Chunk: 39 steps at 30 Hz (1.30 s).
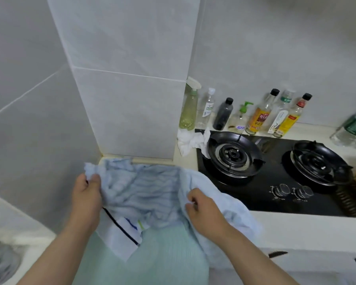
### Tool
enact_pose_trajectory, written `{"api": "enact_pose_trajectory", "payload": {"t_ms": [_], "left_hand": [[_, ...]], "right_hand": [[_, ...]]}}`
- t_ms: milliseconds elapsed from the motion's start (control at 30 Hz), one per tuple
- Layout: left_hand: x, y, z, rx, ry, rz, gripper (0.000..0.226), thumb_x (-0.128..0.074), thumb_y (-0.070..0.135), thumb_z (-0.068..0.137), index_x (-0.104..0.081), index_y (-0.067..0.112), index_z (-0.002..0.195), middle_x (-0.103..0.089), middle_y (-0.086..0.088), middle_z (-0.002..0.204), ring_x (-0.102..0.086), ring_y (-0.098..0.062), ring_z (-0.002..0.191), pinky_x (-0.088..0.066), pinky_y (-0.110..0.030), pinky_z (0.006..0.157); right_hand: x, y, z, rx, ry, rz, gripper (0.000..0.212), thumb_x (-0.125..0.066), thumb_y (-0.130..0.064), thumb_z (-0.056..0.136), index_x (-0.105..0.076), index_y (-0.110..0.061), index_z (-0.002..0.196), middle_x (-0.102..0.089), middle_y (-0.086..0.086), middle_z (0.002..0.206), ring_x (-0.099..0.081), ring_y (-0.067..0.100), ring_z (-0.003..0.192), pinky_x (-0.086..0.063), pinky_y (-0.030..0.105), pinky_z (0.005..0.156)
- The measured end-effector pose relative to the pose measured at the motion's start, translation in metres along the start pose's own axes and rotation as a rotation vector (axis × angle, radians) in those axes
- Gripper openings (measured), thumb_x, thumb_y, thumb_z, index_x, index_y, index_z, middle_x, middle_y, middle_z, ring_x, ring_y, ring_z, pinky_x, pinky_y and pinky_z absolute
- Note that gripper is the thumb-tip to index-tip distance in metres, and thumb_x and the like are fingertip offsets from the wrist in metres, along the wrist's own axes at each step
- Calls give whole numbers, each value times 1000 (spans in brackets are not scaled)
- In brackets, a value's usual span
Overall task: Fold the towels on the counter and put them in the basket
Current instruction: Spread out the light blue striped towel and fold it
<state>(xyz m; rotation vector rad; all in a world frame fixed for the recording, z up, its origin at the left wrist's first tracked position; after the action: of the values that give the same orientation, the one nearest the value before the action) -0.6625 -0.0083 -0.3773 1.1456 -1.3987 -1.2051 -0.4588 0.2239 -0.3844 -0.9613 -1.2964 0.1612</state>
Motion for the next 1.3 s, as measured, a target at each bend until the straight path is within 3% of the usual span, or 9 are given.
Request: {"api": "enact_pose_trajectory", "payload": {"t_ms": [400, 533, 633, 733, 833, 1000, 1100, 1233, 1300], "left_hand": [[78, 52, -86, -180, -9, 227, 29, -44, 15, 100, -47, 12, 71, -45, -4, 67, -39, -18, 61, -34, -29, 55], [97, 35, -122, -204, -30, 261, 31, -46, 13, 99, -48, 16, 69, -42, -1, 63, -39, -9, 55, -32, -18, 50], [107, 17, -138, -178, -42, 255, 29, -48, 10, 98, -53, 10, 70, -46, -9, 64, -40, -19, 62, -31, -30, 59], [114, -7, -142, -128, -58, 225, 24, -51, 7, 96, -61, 3, 74, -56, -20, 70, -48, -20, 69, -36, -30, 62], [119, -32, -142, -20, -50, 66, 29, -51, 0, 93, -66, 6, 69, -62, -12, 70, -55, -18, 71, -43, -24, 61], [99, -91, -151, 512, -300, -286, 22, -67, 17, 68, -74, -3, 75, -68, -21, 74, -63, -32, 66, -54, -30, 58], [101, -98, -140, 452, -391, 114, 49, -63, 43, 81, -60, -1, 60, -53, -19, 54, -48, -21, 41, -39, -21, 43], [101, -54, -91, -135, -79, 612, 41, -56, 35, 92, -63, 5, 65, -64, -11, 64, -58, -27, 65, -48, -39, 66], [76, -60, -80, -210, -91, 912, 29, -51, 29, 91, -57, 11, 70, -64, -10, 78, -57, -28, 74, -41, -34, 61]], "right_hand": [[-128, -45, -113, 128, -447, 19, 19, -50, -20, 93, -63, -12, 103, -64, 4, 107, -56, 15, 97, -42, 23, 89], [-114, -23, -137, 132, -365, -69, 32, -39, -16, 98, -61, -17, 122, -58, -8, 114, -54, 9, 107, -35, 6, 83], [-88, 2, -135, 238, -140, -200, 46, -40, -20, 83, -58, -21, 125, -62, 1, 122, -63, 19, 109, -49, 22, 89], [-103, 27, -132, 244, -346, -485, 59, -46, -24, 84, -41, -23, 143, -36, 7, 151, -39, 31, 133, -33, 42, 107], [-95, 26, -122, 330, -240, -439, 35, -42, -30, 77, -65, -21, 102, -61, 7, 108, -59, 32, 99, -41, 34, 78], [-57, 41, -85, 199, -7, -195, 17, -43, -23, 74, -45, -26, 57, -48, -8, 57, -45, 12, 56, -34, 26, 56], [-67, 33, -84, 268, -124, -195, 33, -47, -22, 76, -39, -39, 50, -46, -10, 60, -46, 4, 62, -34, 19, 61], [-64, 45, -82, 193, -39, -65, 31, -52, -14, 90, -63, -42, 91, -60, -16, 104, -53, -6, 96, -37, 13, 86], [-68, 48, -84, 234, -21, -120, 31, -57, -18, 88, -65, -34, 113, -53, -18, 116, -50, -1, 105, -34, 14, 93]]}}
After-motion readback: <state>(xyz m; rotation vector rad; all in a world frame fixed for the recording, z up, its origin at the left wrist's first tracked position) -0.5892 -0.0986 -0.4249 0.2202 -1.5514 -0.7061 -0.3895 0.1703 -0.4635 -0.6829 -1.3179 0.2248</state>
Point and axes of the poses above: each hand's wrist, its own z-axis towards the middle knuckle, its own x-axis out of the back of the hand, y = z × x, the point moved 8 cm from there along z, towards the middle knuckle
